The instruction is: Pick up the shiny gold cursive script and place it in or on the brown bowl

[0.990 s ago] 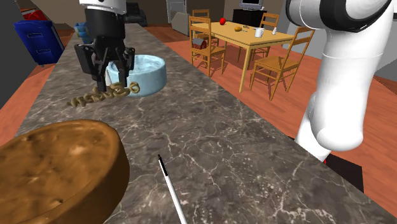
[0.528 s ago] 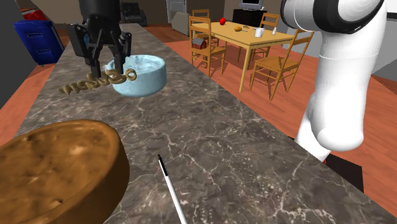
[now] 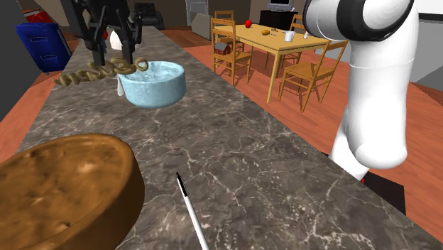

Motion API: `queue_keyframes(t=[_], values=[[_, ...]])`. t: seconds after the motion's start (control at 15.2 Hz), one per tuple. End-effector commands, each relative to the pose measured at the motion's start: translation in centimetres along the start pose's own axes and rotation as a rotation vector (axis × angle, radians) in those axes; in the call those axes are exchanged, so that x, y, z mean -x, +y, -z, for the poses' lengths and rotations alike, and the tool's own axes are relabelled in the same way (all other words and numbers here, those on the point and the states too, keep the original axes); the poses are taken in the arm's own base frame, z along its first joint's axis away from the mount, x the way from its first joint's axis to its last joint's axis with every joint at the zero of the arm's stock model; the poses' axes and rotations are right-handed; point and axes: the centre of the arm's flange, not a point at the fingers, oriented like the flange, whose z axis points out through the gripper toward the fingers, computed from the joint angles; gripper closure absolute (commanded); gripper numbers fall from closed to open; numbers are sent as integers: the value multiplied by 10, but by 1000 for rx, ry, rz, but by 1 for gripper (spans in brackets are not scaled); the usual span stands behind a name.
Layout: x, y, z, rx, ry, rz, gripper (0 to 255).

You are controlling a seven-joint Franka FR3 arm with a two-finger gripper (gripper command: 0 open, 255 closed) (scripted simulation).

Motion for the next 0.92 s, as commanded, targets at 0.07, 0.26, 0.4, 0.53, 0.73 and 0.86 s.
queue_keyframes(t=[0.07,0.26,0.4,0.53,0.73,0.86], values=[[1,-4,15,0,0,0,255],[14,-27,11,0,0,0,255],[28,-49,6,0,0,0,255],[41,-71,0,0,0,0,255],[61,-104,-8,0,0,0,255],[74,-126,-14,0,0,0,255]])
